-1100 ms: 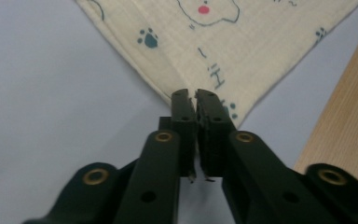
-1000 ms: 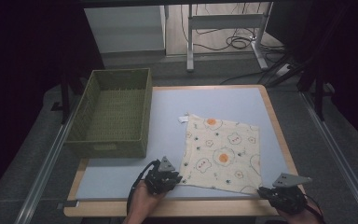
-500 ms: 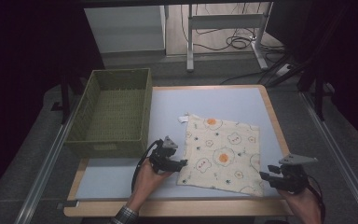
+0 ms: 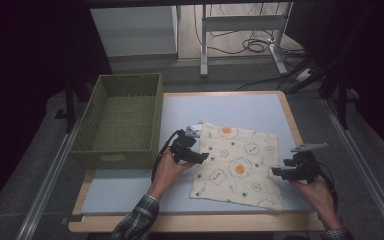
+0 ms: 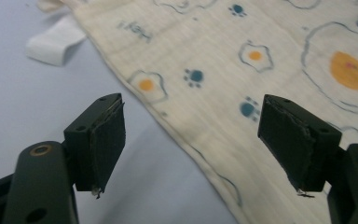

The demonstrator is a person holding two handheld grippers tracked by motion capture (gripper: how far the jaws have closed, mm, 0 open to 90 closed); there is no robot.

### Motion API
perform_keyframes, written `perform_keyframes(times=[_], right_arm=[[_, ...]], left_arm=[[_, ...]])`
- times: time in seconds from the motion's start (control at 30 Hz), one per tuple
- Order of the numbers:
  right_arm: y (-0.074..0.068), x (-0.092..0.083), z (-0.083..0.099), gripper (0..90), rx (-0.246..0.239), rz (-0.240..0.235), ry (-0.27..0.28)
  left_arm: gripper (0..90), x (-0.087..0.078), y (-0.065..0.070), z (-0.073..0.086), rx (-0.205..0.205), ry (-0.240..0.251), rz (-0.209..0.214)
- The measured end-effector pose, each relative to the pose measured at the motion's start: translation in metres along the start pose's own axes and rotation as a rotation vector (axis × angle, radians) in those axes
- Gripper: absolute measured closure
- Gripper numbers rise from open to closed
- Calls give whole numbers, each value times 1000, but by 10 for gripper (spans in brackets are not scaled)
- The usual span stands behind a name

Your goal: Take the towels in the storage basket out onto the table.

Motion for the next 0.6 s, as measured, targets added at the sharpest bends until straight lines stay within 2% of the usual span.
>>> perform_keyframes(times=[0.2, 0.27, 0.33, 0.4, 0.5, 0.6], right_arm=[[13, 12, -12, 304, 22, 40, 6], [15, 16, -14, 311, 14, 47, 1], [17, 18, -17, 368, -16, 74, 5], [18, 21, -20, 412, -3, 51, 5], [23, 26, -26, 413, 5, 40, -8], [29, 30, -30, 413, 29, 39, -15]], left_arm=[[221, 7, -17, -10, 1, -8, -17], [211, 9, -21, -12, -4, -5, -18], [210, 11, -26, -14, -1, -14, -27], [203, 14, -30, -18, -6, -6, -28], [202, 16, -35, -22, -17, -5, -20], [201, 19, -39, -25, -15, -5, -32]])
Point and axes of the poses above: each handheld gripper's, and its own axes: x roughly forward along the jaws, z roughly out of its underside, y roughly to its right, the point moved 6 cm from there along x, roughly forward along the jaws, and after that the axes turned 12 degrees about z, right-handed, at the moved point
